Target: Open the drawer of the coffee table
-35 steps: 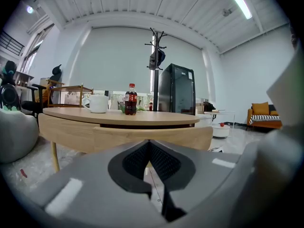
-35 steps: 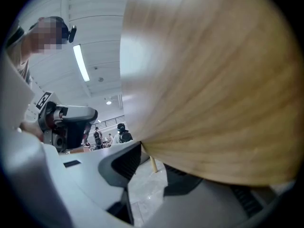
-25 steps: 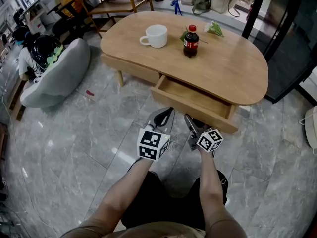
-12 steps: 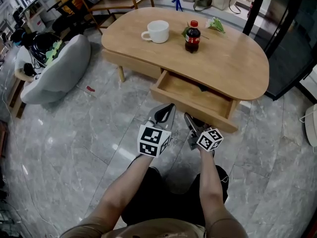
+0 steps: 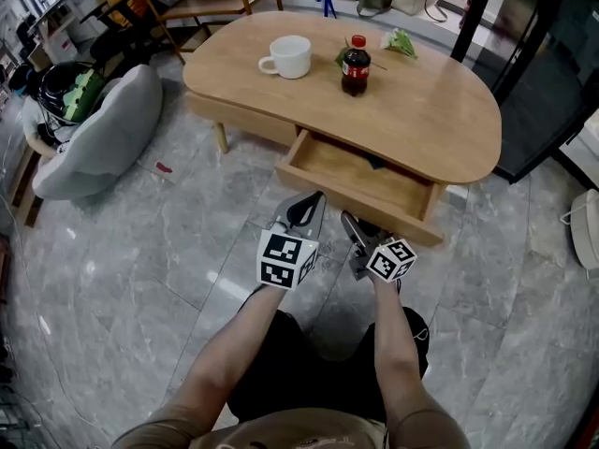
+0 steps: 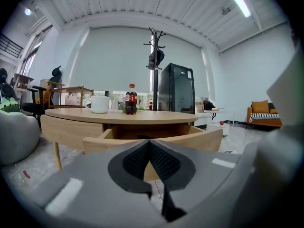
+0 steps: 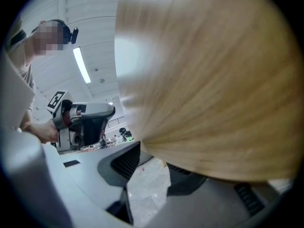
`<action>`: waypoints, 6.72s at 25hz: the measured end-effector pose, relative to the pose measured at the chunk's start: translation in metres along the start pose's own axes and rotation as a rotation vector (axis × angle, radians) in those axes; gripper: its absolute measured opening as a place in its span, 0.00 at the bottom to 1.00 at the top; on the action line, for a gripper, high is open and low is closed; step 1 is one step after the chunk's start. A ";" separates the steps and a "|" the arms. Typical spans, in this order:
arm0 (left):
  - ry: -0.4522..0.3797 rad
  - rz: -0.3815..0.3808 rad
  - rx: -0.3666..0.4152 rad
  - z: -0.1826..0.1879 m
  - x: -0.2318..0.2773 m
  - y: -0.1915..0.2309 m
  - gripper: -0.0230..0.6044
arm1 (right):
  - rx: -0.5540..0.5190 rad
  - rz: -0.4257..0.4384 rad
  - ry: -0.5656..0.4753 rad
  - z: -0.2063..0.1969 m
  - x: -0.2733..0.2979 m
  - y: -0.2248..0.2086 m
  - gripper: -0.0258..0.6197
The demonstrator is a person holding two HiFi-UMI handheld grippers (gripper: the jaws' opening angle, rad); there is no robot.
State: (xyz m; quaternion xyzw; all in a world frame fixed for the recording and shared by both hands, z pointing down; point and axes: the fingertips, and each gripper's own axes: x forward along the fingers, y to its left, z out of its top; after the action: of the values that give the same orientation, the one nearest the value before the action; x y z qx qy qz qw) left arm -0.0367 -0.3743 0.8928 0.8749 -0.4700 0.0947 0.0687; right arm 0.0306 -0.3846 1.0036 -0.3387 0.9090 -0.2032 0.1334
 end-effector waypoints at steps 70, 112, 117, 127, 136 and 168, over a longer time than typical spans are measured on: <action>-0.018 0.065 -0.041 0.035 -0.019 -0.012 0.02 | -0.381 -0.405 0.142 0.162 -0.055 0.101 0.05; -0.009 0.058 -0.014 0.545 -0.275 -0.053 0.02 | -0.466 -0.257 0.166 0.623 -0.032 0.446 0.05; 0.006 0.020 0.004 0.548 -0.260 -0.028 0.02 | -0.501 -0.260 0.141 0.638 0.000 0.440 0.05; -0.006 -0.052 0.017 0.576 -0.205 0.022 0.02 | -0.492 -0.349 0.123 0.650 0.046 0.404 0.05; -0.039 -0.029 0.041 0.602 -0.190 0.052 0.02 | -0.501 -0.309 0.096 0.668 0.082 0.399 0.05; -0.084 -0.010 0.050 0.632 -0.205 -0.007 0.02 | -0.565 -0.344 0.073 0.698 0.032 0.408 0.05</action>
State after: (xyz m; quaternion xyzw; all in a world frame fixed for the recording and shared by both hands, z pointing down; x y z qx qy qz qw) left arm -0.0770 -0.3367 0.2311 0.8818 -0.4657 0.0692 0.0273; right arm 0.0432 -0.3202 0.1968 -0.5033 0.8630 0.0253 -0.0349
